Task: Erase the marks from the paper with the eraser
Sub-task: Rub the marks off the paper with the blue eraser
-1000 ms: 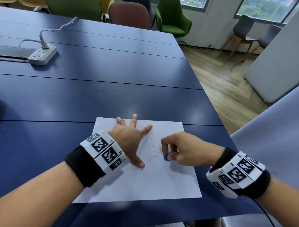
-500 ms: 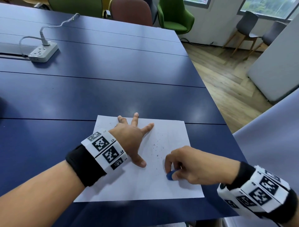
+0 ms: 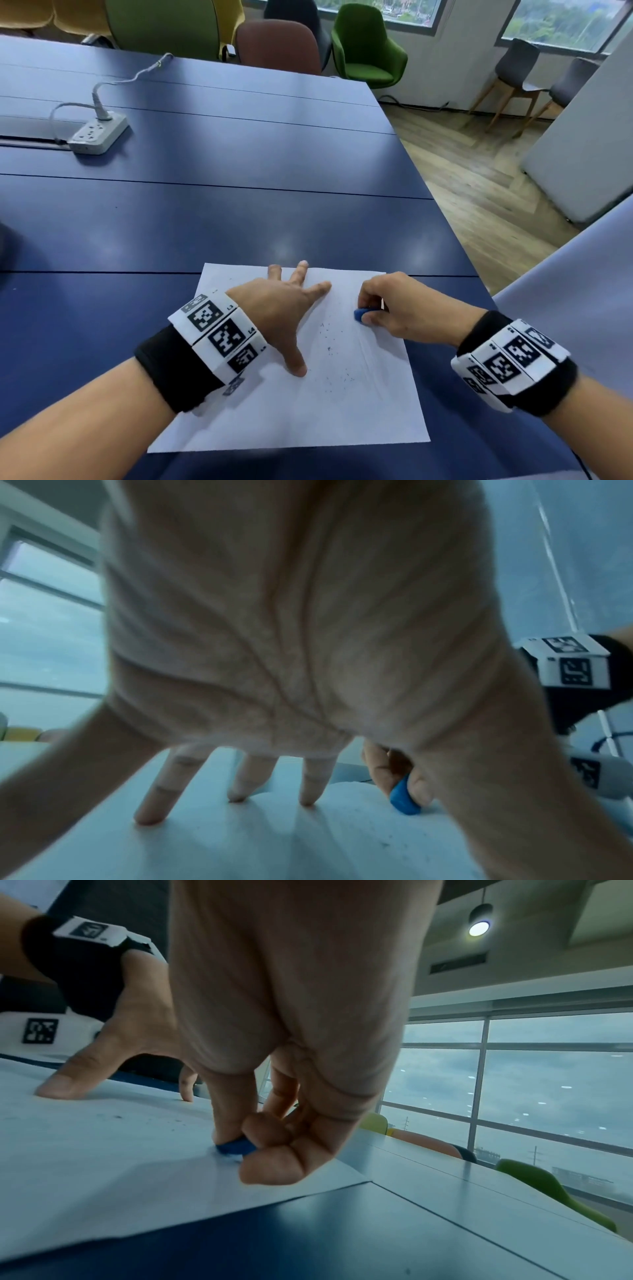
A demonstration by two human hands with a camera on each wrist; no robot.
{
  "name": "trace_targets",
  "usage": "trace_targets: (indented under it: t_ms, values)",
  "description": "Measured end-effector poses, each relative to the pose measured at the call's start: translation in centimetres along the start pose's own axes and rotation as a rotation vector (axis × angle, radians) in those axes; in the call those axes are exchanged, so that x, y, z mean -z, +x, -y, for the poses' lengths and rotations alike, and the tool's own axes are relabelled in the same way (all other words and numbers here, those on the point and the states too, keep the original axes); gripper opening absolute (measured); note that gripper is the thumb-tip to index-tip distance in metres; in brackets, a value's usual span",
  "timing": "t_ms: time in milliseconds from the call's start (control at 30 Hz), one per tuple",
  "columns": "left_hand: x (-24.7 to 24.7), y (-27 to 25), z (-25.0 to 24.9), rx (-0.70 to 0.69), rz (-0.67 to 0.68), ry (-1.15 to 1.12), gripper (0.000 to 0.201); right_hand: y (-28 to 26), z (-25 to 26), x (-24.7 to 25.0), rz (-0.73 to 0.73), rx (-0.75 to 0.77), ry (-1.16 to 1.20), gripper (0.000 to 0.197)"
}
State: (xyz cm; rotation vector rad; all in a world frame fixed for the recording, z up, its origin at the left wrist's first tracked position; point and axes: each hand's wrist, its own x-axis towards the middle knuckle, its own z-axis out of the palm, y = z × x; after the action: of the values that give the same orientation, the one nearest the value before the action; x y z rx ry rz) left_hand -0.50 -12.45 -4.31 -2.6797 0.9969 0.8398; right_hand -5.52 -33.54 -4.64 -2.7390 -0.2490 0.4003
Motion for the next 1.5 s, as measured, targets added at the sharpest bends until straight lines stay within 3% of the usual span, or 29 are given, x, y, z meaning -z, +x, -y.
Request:
trace_targets:
  t_ms: [267,500,667,800,967,1133,1267,1433,1500]
  values:
    - [-0.7,0.6,-2.2,-0.046,-0.031,-0.063,0.120,0.3,1.1,1.0,0.050,0.074,-0.109,0.021]
    - [-1.2,1.0,-1.5,-0.069,-0.103,-0.017,0.138,2.8,0.5,2.0,-0.015,0.086,-0.122,0.017]
    - [-1.0,1.2,-1.5,-0.052,-0.083,-0.027,0.142,2.7,0.8,2.2,0.182,0.122,-0.091,0.017]
    - [-1.2,1.3,-1.4,-0.063,-0.100,-0.016,0.141,4.4,0.2,3.1,0.059,0.067,-0.097,0.016]
    - [-1.2,1.3,-1.6,-0.054,-0.093,-0.010,0.143,3.8,1.1,2.6,0.277,0.099,-0.065,0.014]
    - [-1.2,1.3,-1.6,-0.063,-0.101,-0.006,0.141,4.9,0.3,3.1,0.086,0.050,-0.048,0.016]
    - [-1.2,1.3,-1.7,-0.053,-0.096,-0.024,0.143,3.7,1.4,2.2,0.254,0.120,-0.062,0.013]
    - [-1.2,1.3,-1.7,-0.056,-0.102,-0.017,0.142,4.6,0.9,2.6,0.112,0.067,-0.029,0.015]
    - [-1.2,1.4,-1.6,-0.051,-0.097,-0.026,0.144,3.7,1.2,2.2,0.183,0.102,-0.029,0.013]
